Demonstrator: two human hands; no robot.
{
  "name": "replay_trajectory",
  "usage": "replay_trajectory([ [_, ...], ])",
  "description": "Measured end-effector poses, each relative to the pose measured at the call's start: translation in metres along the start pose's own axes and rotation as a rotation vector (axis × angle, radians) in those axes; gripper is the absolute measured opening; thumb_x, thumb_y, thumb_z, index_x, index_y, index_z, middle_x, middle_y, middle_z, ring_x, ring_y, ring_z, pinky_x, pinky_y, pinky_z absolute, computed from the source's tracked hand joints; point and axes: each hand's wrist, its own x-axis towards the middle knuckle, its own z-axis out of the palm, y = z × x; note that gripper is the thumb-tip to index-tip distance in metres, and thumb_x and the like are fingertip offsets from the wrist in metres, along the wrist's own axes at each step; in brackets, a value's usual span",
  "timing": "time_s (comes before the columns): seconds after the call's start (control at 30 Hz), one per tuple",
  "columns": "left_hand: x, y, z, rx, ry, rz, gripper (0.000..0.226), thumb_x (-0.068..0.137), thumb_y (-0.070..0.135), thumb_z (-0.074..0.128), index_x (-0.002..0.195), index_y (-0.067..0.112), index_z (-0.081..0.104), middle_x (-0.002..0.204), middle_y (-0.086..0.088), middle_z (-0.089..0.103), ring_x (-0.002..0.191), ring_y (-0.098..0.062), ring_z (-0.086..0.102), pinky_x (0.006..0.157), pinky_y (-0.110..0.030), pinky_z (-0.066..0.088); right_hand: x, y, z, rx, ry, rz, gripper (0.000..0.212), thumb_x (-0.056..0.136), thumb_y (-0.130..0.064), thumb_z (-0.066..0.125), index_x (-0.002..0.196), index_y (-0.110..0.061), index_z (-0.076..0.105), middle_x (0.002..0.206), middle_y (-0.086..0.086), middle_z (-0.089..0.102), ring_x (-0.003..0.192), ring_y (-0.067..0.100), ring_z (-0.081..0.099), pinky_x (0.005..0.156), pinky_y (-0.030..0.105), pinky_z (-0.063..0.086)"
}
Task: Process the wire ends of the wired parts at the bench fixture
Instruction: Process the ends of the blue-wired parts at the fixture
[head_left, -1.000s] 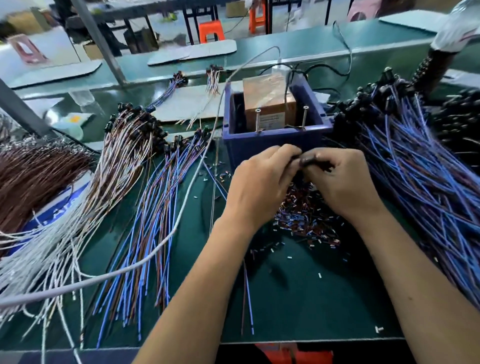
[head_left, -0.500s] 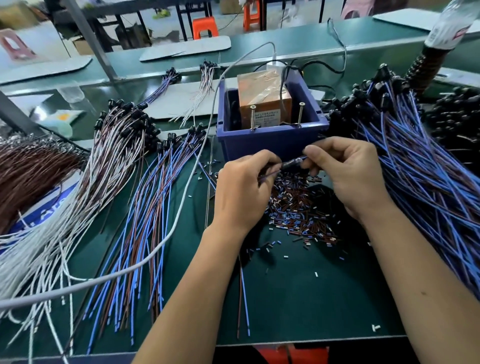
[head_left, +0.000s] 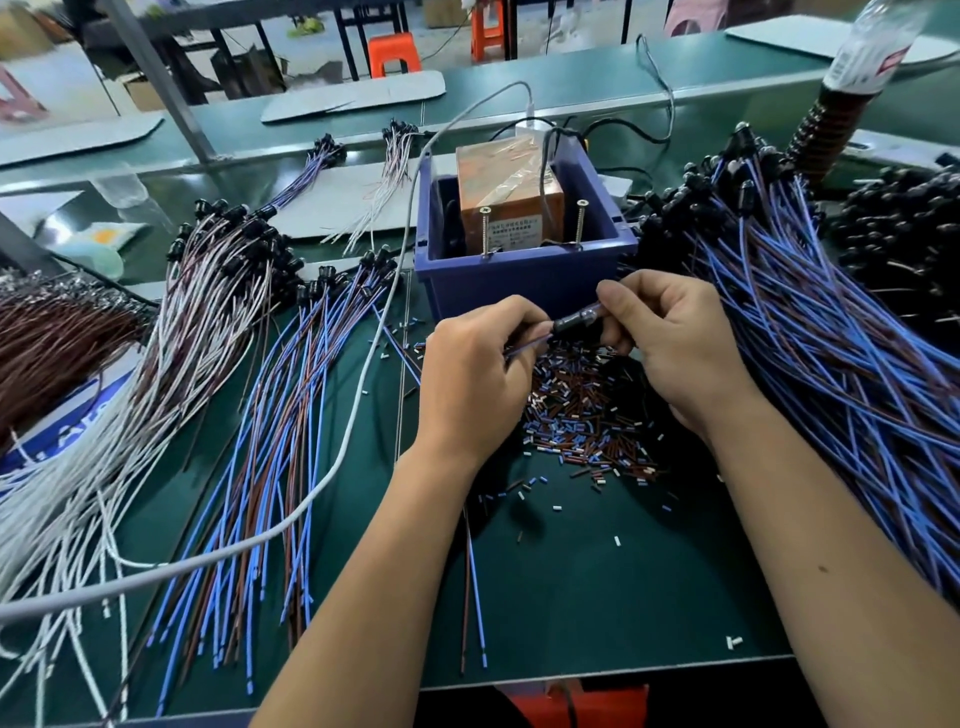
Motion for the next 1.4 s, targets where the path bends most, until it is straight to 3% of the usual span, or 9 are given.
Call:
replay_trajectory([
  [0.23, 0.0, 0.0, 0.002, -0.013, 0.001, -0.002, 0.016, 0.086, 0.016, 0.057, 0.083, 0.011, 0.071, 0.069, 0.005, 0.067, 0.061, -0.016, 0.06, 0.056, -0.035, 0.048, 0.0, -0.001, -0.003, -0.028, -0.018, -0.033, 0.026, 0.103, -0.031, 0.064, 0.079, -0.021, 0.068, 0.062, -0.006, 0.061, 0.061, 0.014, 0.051, 0.06, 0.024, 0.044],
  [0.43, 0.001, -0.012, -0.003, -0.056, 0.151, -0.088, 0.014, 0.09, 0.007, 0.065, 0.08, 0.015, 0.072, 0.068, 0.011, 0.069, 0.061, -0.002, 0.062, 0.057, -0.018, 0.043, 0.005, -0.001, -0.015, 0.025, 0.184, -0.001, 0.027, 0.104, -0.029, 0.064, 0.079, -0.018, 0.07, 0.058, -0.007, 0.06, 0.058, 0.009, 0.052, 0.056, 0.021, 0.044],
  [0.57, 0.0, -0.011, 0.001, -0.119, 0.151, -0.129, 0.014, 0.089, 0.0, 0.07, 0.083, 0.012, 0.074, 0.07, 0.01, 0.072, 0.066, -0.004, 0.069, 0.06, -0.021, 0.051, 0.001, 0.001, -0.003, -0.063, 0.064, -0.023, 0.017, 0.097, -0.026, 0.073, 0.082, -0.019, 0.076, 0.06, -0.004, 0.065, 0.057, 0.006, 0.054, 0.056, 0.017, 0.043],
  [0.73, 0.002, -0.002, 0.003, -0.278, 0.147, -0.224, 0.02, 0.096, 0.011, 0.071, 0.077, 0.017, 0.068, 0.069, 0.005, 0.074, 0.061, -0.005, 0.067, 0.061, -0.017, 0.047, -0.004, -0.004, 0.006, 0.053, -0.037, -0.079, 0.008, 0.096, -0.024, 0.075, 0.098, -0.021, 0.081, 0.068, -0.002, 0.069, 0.061, 0.008, 0.057, 0.056, 0.016, 0.046],
  [0.83, 0.002, 0.003, 0.003, -0.358, 0.054, -0.251, 0.027, 0.098, 0.011, 0.069, 0.074, 0.023, 0.064, 0.07, 0.001, 0.075, 0.065, -0.008, 0.07, 0.065, -0.02, 0.05, -0.007, -0.006, 0.015, 0.162, -0.076, -0.079, 0.009, 0.095, -0.018, 0.075, 0.096, -0.022, 0.082, 0.072, 0.0, 0.072, 0.063, 0.011, 0.058, 0.056, 0.017, 0.046],
  [0.97, 0.001, 0.004, 0.004, -0.467, -0.011, -0.268, 0.015, 0.099, 0.012, 0.067, 0.09, 0.0, 0.071, 0.074, -0.004, 0.076, 0.074, -0.021, 0.076, 0.076, -0.039, 0.061, -0.009, -0.01, 0.022, 0.256, -0.074, -0.048, 0.006, 0.091, -0.018, 0.076, 0.093, -0.018, 0.081, 0.074, -0.001, 0.073, 0.058, 0.009, 0.052, 0.056, 0.019, 0.044],
  [1.1, -0.001, 0.007, 0.005, -0.425, 0.183, -0.239, 0.015, 0.101, 0.017, 0.064, 0.088, 0.01, 0.067, 0.078, 0.002, 0.078, 0.068, -0.011, 0.073, 0.068, -0.032, 0.058, -0.01, -0.015, 0.022, 0.367, -0.05, -0.015, 0.007, 0.091, -0.022, 0.072, 0.091, -0.018, 0.078, 0.084, 0.004, 0.073, 0.064, 0.013, 0.054, 0.067, 0.028, 0.053],
  [1.2, -0.002, 0.008, 0.005, -0.267, 0.368, -0.215, 0.016, 0.104, 0.022, 0.059, 0.088, 0.02, 0.059, 0.076, 0.008, 0.077, 0.045, -0.007, 0.049, 0.048, -0.025, 0.039, -0.01, -0.016, 0.019, 0.379, 0.005, 0.009, 0.012, 0.105, -0.013, 0.058, 0.096, -0.013, 0.065, 0.095, 0.008, 0.077, 0.075, 0.017, 0.063, 0.059, 0.026, 0.053],
  [1.4, -0.001, 0.006, 0.006, -0.215, 0.54, -0.249, 0.005, 0.104, 0.014, 0.055, 0.104, 0.018, 0.058, 0.061, 0.007, 0.07, 0.051, -0.005, 0.062, 0.058, -0.027, 0.042, -0.01, -0.011, 0.021, 0.111, 0.227, -0.185, 0.006, 0.101, -0.012, 0.067, 0.101, -0.008, 0.071, 0.076, 0.006, 0.075, 0.057, 0.016, 0.062, 0.047, 0.027, 0.048],
])
